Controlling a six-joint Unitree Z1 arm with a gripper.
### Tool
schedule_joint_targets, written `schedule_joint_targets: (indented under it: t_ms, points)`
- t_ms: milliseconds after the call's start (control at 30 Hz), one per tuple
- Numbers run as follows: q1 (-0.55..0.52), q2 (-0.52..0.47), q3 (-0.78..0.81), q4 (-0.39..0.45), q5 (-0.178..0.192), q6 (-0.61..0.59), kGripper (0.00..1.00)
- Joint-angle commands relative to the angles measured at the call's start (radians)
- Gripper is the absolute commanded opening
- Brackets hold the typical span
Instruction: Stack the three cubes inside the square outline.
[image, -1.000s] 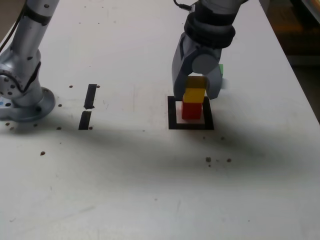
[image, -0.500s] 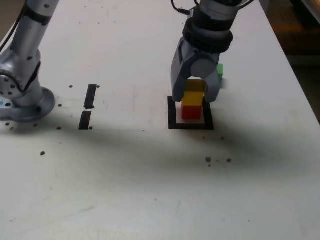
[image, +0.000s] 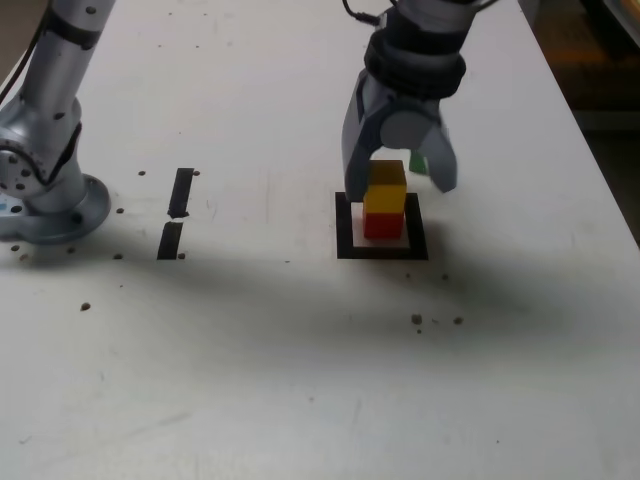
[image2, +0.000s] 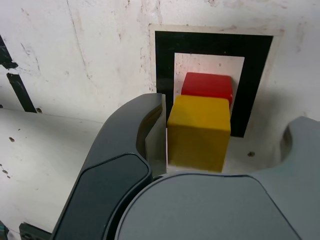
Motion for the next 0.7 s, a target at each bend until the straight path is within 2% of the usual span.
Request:
schedule_joint_targets:
  t_ms: [0, 267, 467, 667]
  points:
    - [0.002, -0.027, -0.016, 0.018, 0.008, 0.002, 1.0]
    - [0.064, -0.077, -0.111, 0.133, 0.067, 0.043, 1.0]
    - [0.176, -0.048, -0.141, 0.113, 0.079, 0.139, 1.0]
    - [0.249, 0.043, -0.205, 0.094, 0.086, 0.201, 0.99]
